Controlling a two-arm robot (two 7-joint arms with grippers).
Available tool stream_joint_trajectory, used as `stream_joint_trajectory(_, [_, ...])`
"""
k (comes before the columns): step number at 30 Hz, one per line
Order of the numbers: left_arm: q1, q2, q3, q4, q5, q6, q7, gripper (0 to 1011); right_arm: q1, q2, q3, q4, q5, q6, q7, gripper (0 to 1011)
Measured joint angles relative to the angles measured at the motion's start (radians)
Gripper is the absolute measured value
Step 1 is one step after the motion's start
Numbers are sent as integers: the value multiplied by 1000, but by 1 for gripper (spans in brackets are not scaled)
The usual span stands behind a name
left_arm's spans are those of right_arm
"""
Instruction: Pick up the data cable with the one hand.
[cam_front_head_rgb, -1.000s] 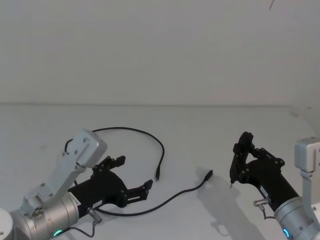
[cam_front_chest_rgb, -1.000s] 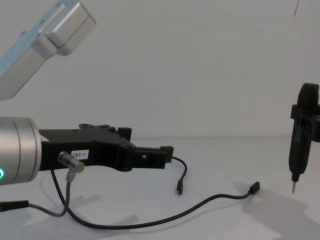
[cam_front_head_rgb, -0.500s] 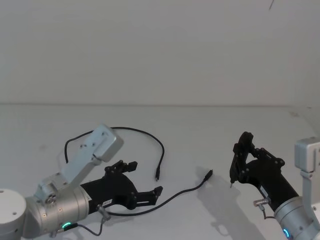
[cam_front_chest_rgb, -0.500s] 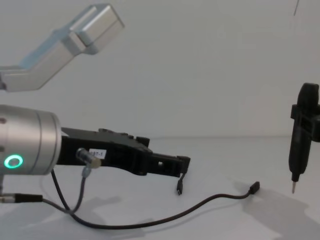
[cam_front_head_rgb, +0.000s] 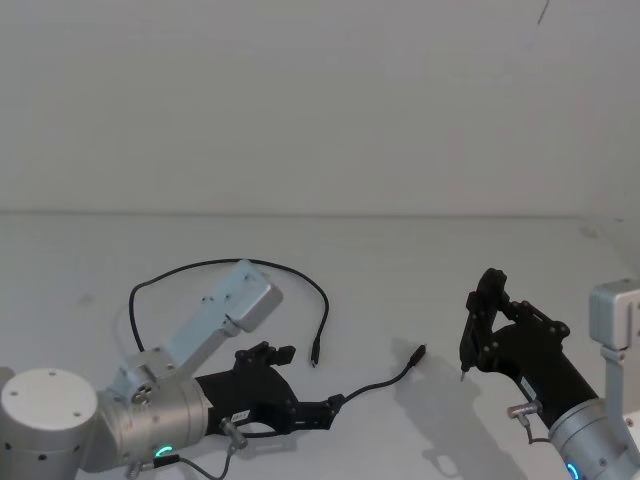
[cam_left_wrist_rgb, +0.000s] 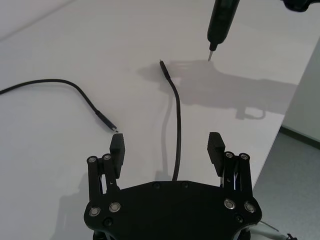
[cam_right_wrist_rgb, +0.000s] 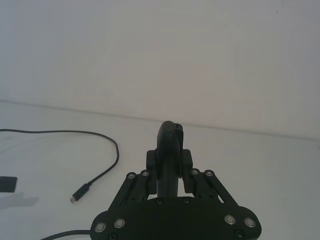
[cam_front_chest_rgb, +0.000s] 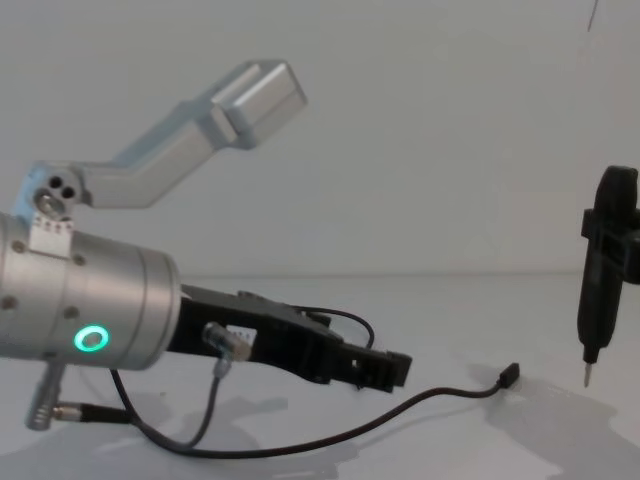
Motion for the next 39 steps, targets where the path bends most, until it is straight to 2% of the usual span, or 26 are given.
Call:
stream_joint_trajectory(15, [-59, -62, 46, 107, 28, 29, -12, 1001, 0, 0, 0, 0, 0, 0, 0, 279])
stream_joint_trajectory(29, [-100, -115, 65, 188, 47, 31, -21, 1001, 0, 0, 0, 0, 0, 0, 0, 279])
stream_joint_trajectory(39, [-119, -139, 73, 222, 59, 33, -24, 1001, 0, 0, 0, 0, 0, 0, 0, 279])
